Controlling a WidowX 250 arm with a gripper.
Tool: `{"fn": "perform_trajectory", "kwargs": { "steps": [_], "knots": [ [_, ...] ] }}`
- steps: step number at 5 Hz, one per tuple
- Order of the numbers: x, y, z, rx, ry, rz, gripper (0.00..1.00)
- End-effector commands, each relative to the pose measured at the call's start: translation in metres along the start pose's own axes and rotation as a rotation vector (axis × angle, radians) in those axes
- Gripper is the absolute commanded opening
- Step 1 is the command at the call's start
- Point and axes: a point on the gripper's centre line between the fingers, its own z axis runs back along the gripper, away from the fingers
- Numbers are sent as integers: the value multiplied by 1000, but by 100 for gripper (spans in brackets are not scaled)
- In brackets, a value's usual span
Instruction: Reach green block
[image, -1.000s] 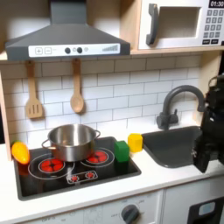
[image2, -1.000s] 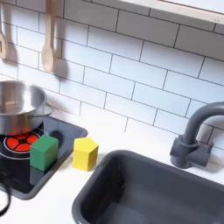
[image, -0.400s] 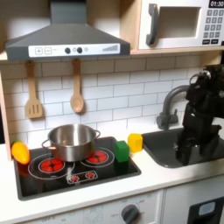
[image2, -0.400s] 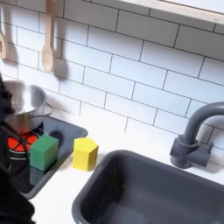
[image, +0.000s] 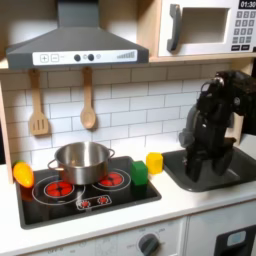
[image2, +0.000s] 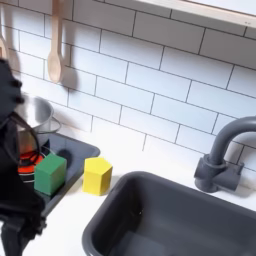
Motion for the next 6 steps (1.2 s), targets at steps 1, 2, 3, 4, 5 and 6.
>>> {"fn": "perform_trajectory", "kwargs": {
  "steps": [1, 2, 3, 4, 5, 6],
  "knots": [
    [27, 11, -5, 13, -16, 15, 100],
    [43, 16, -9, 28, -29, 3, 100],
    [63, 19, -13, 26, -37, 17, 100],
    [75, 22, -18, 30, -32, 33, 100],
    [89, 23, -20, 33, -43, 36, 100],
    [102, 23, -26, 33, -47, 33, 100]
  ]
}}
